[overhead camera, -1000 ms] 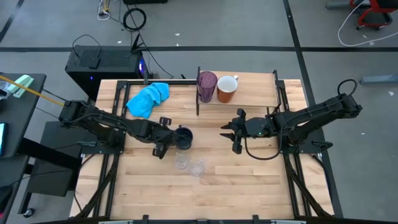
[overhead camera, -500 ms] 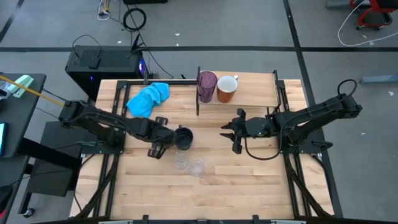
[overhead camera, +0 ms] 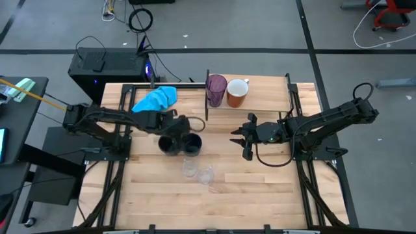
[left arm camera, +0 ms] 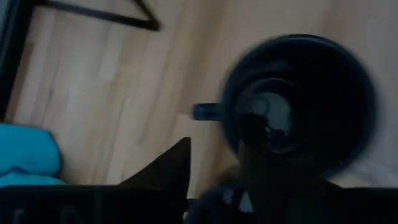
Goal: Stack small to large cups/mugs on shelf
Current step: Move the left black mug to the middle of the table
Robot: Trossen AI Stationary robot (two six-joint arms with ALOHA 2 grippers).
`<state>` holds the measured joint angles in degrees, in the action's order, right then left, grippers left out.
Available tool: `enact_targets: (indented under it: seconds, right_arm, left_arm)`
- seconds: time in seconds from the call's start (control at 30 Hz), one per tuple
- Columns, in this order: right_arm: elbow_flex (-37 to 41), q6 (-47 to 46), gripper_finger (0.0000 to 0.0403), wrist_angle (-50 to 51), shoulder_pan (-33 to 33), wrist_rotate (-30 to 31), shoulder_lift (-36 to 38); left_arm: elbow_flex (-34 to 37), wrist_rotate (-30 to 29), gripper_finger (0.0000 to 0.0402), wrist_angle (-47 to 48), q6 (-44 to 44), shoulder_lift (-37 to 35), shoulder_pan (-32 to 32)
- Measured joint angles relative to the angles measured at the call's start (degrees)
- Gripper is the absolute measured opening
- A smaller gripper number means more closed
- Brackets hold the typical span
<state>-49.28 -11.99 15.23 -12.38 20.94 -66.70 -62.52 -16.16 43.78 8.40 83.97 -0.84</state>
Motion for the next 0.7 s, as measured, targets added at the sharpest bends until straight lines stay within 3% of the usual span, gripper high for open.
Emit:
enact_targets:
  seconds: [0.2,0.37,0.7]
  right_arm:
    - [0.00,1.09,0.0137,0.05,-0.02,0.01,-0.02]
    - [-0.07,1.20,0.0137,-0.14,0.00,0.01,-0.04]
    - [-0.07,1.46,0.0137,-0.09,0.00,0.01,-0.04]
  left_arm:
    - [-0.05,6.76,0.0196,-1.65,-0.21,3.52,-4.69]
    - [-0.85,8.87,0.0226,-1.27,-2.12,7.94,-6.66]
    - [-2.43,12.09,0.0217,-6.50,-10.54,13.76,-6.53]
